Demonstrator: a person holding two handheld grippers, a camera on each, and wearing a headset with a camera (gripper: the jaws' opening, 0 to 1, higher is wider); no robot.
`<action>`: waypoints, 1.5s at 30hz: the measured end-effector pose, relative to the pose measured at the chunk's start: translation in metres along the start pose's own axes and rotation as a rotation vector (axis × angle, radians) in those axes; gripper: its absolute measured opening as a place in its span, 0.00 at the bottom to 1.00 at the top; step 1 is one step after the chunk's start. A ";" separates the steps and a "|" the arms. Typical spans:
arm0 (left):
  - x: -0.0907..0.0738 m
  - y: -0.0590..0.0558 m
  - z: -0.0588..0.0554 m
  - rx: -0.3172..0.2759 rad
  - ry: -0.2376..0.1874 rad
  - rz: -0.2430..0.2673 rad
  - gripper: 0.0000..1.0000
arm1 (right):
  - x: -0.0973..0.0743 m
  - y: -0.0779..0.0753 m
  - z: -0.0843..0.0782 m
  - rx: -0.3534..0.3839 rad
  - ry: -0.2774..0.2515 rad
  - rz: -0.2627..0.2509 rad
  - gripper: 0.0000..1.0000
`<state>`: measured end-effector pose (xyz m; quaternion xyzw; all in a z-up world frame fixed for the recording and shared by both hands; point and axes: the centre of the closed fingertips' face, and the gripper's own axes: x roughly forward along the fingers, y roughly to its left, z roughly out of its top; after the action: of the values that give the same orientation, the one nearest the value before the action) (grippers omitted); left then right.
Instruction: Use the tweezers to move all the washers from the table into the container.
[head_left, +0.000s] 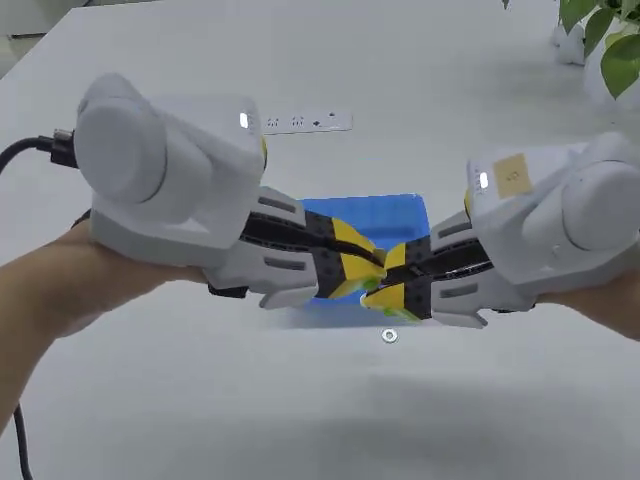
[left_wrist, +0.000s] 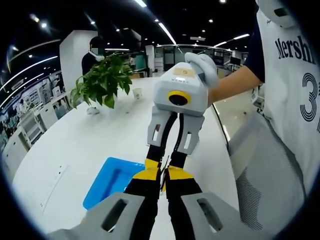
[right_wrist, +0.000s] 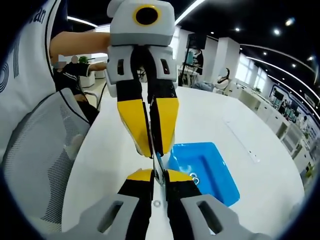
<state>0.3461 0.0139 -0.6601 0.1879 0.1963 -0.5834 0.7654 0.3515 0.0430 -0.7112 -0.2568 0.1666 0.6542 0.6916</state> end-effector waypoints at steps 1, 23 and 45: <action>-0.001 0.001 0.000 0.001 -0.003 0.003 0.07 | 0.000 -0.002 0.001 -0.001 0.000 -0.001 0.09; 0.005 0.052 -0.011 -0.007 -0.031 0.071 0.08 | 0.021 -0.051 -0.006 -0.025 0.031 -0.027 0.09; 0.021 0.077 -0.053 -0.072 0.000 0.066 0.08 | 0.060 -0.066 -0.035 0.007 0.072 0.026 0.10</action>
<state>0.4218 0.0432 -0.7116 0.1665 0.2111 -0.5502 0.7905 0.4262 0.0712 -0.7644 -0.2754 0.1969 0.6531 0.6774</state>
